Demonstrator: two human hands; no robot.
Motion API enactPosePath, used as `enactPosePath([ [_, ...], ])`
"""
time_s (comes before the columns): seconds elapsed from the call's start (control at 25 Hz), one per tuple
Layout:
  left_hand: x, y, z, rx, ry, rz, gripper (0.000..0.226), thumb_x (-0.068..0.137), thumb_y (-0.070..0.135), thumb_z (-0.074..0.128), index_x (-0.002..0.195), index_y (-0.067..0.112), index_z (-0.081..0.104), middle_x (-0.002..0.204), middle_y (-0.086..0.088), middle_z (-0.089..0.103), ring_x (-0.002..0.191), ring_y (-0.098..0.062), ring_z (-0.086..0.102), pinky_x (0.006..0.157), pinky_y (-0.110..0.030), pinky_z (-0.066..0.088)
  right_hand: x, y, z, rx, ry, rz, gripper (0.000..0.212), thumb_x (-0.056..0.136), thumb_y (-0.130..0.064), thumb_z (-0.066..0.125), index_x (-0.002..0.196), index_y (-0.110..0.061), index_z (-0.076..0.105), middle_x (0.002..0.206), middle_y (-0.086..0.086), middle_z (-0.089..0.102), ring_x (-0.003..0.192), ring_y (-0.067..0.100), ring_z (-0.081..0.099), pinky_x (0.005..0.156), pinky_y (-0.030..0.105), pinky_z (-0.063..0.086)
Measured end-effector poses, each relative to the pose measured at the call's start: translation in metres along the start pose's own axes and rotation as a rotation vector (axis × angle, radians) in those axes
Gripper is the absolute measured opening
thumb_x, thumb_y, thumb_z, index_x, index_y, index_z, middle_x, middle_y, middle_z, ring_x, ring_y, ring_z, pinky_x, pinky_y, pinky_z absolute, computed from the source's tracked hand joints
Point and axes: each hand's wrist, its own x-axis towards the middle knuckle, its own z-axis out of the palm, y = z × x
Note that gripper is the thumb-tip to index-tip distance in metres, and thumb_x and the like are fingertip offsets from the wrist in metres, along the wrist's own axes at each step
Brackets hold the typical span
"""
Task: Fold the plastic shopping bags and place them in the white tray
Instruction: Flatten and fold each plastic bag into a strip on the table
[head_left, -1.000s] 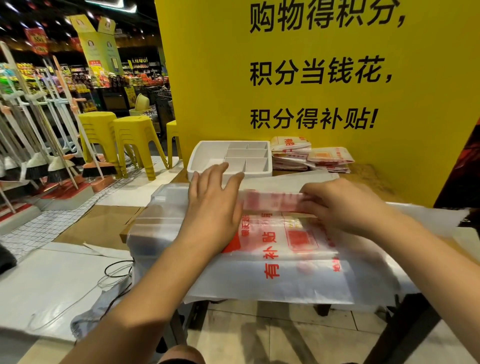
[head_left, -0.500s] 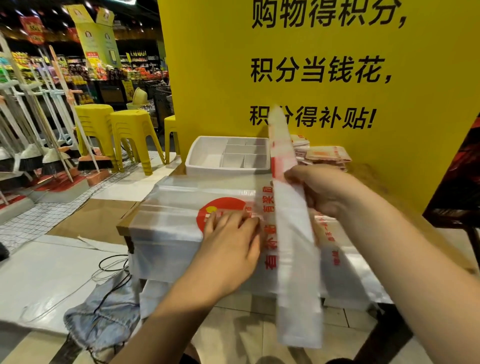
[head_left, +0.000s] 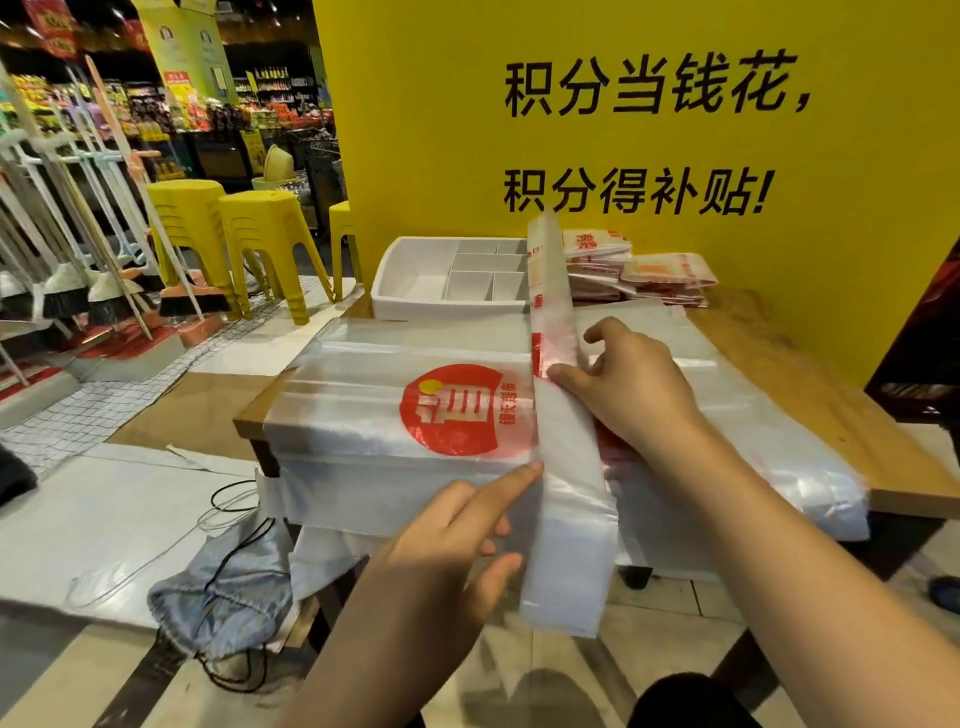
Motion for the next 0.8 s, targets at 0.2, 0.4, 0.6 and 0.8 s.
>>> enactPosePath([
  [0.2,-0.001,0.006,0.007,-0.085,-0.036,-0.061,0.109,0.086,0.012,0.070,0.143,0.071,-0.001,0.109,0.028,0.047,0.088,0.002,0.053,0.079,-0.031,0.056,-0.011,0.001,0.006,-0.096,0.096,-0.104,0.043,0.087,-0.050,0.068,0.120,-0.024,0.058,0.106,0.002,0.069,0.100,0.029,0.063,0.074,0.036,0.048],
  [0.4,0.005,0.010,0.014,-0.110,0.012,0.008,0.119,0.073,-0.007,0.075,0.153,0.055,0.012,0.101,0.029,0.052,0.088,0.000,0.054,0.077,-0.022,0.056,-0.018,-0.005,-0.005,-0.099,0.103,-0.178,0.025,0.093,-0.044,0.059,0.112,-0.028,0.063,0.101,-0.002,0.069,0.096,0.026,0.062,0.075,0.037,0.051],
  [0.6,0.014,0.007,0.018,-0.185,0.053,0.117,0.079,0.092,0.009,0.061,0.152,0.049,0.029,0.103,0.022,0.049,0.090,-0.006,0.056,0.078,-0.018,0.052,-0.085,0.016,-0.045,0.043,0.116,-0.334,0.025,0.095,-0.027,0.056,0.119,-0.035,0.061,0.108,-0.012,0.064,0.096,0.014,0.060,0.074,0.039,0.052],
  [0.8,0.016,0.013,0.027,-0.294,0.091,0.097,0.086,0.084,-0.009,0.061,0.152,0.037,0.036,0.112,0.029,0.050,0.091,-0.003,0.056,0.077,-0.012,0.049,-0.139,0.032,-0.029,0.002,-0.004,-0.427,0.041,0.091,-0.022,0.051,0.128,-0.037,0.062,0.133,-0.015,0.057,0.119,0.015,0.058,0.084,0.044,0.055],
])
